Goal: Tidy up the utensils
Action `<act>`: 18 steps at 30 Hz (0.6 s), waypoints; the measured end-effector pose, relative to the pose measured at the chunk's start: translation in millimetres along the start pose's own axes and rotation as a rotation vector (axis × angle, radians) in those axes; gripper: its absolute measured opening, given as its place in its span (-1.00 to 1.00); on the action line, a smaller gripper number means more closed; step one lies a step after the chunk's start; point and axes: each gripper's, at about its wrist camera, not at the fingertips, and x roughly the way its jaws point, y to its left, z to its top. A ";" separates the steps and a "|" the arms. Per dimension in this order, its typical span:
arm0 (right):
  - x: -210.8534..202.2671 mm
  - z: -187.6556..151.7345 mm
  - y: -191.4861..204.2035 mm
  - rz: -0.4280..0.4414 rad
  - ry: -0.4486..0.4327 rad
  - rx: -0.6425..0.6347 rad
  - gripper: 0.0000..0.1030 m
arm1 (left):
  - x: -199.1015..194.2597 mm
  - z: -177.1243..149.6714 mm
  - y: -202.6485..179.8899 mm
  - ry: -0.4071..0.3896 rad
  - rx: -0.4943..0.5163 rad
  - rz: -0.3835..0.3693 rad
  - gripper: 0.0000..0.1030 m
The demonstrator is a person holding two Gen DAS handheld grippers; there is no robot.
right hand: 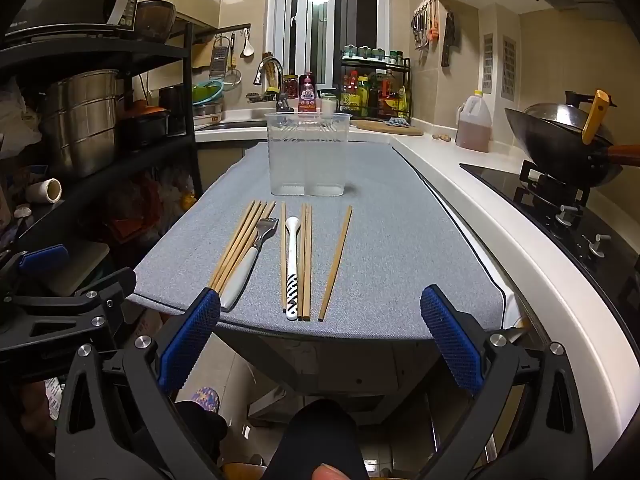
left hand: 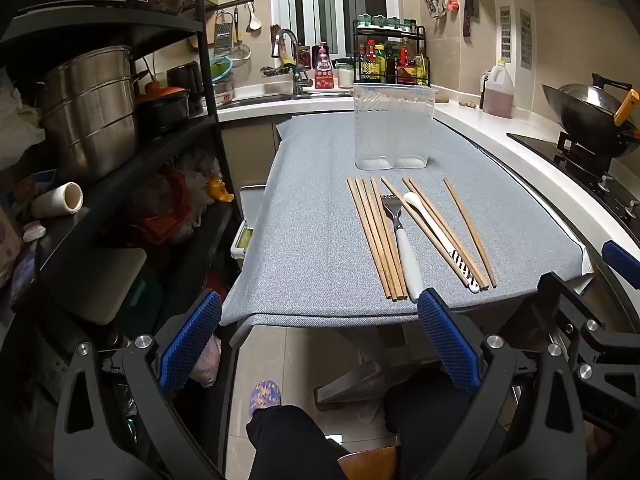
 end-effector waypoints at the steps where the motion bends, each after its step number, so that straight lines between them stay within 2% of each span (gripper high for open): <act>1: 0.9 -0.2 -0.6 0.001 0.000 0.000 0.90 | 0.0 0.2 -0.1 0.000 0.000 0.000 0.85; 18: 2.3 0.2 -0.3 0.001 0.000 0.002 0.90 | -1.8 0.4 -3.2 -0.009 0.009 -0.008 0.85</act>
